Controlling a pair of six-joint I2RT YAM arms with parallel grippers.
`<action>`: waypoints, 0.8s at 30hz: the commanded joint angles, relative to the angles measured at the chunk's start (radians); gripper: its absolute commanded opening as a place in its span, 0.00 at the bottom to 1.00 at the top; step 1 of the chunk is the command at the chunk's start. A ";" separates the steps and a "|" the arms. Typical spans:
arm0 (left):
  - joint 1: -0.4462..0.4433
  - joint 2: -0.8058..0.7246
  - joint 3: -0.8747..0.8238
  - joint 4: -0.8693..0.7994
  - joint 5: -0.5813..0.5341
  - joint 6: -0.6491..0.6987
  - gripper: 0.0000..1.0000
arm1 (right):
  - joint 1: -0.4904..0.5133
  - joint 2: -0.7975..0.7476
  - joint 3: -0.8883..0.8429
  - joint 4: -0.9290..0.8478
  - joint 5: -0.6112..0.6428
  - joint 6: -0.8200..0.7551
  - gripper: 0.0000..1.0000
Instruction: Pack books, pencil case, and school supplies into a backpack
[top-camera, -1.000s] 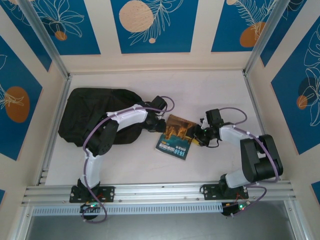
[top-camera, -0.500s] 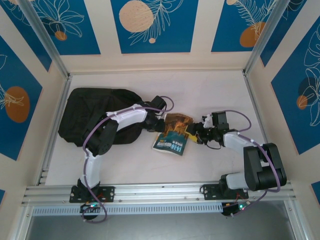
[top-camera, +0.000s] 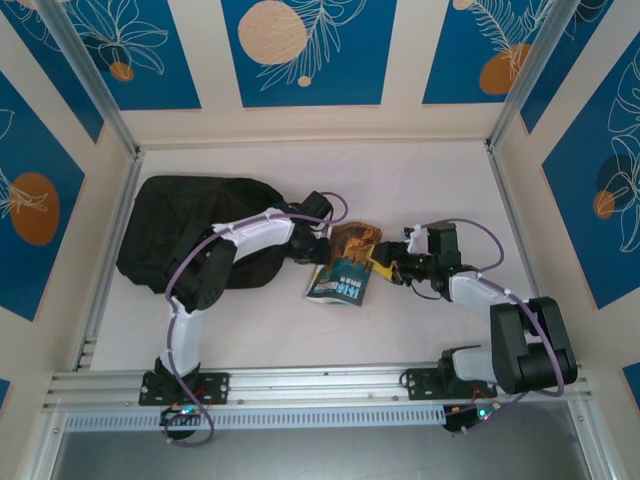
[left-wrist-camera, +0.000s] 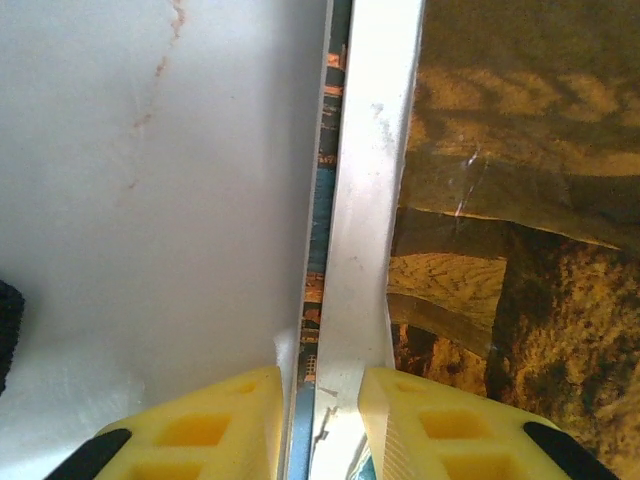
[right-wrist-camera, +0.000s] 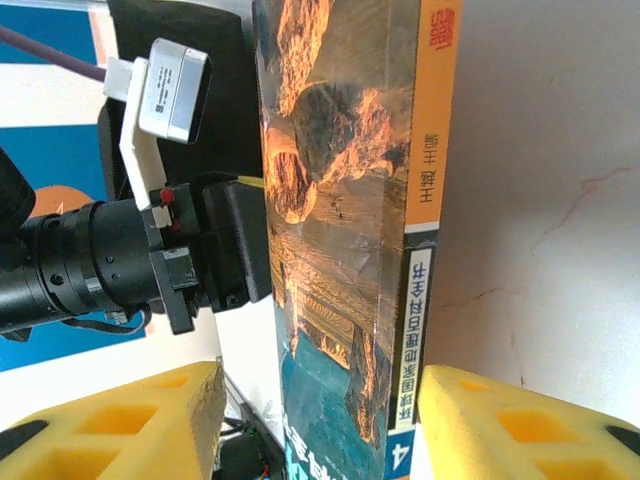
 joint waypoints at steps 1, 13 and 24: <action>-0.025 0.031 -0.007 0.018 0.107 0.024 0.28 | 0.027 0.020 -0.014 0.152 -0.127 0.073 0.56; -0.025 -0.002 -0.018 0.019 0.114 0.013 0.27 | 0.070 0.035 0.044 -0.021 0.021 -0.032 0.53; -0.026 -0.051 -0.100 0.052 0.100 -0.043 0.50 | 0.044 0.094 0.028 -0.048 0.038 -0.040 0.50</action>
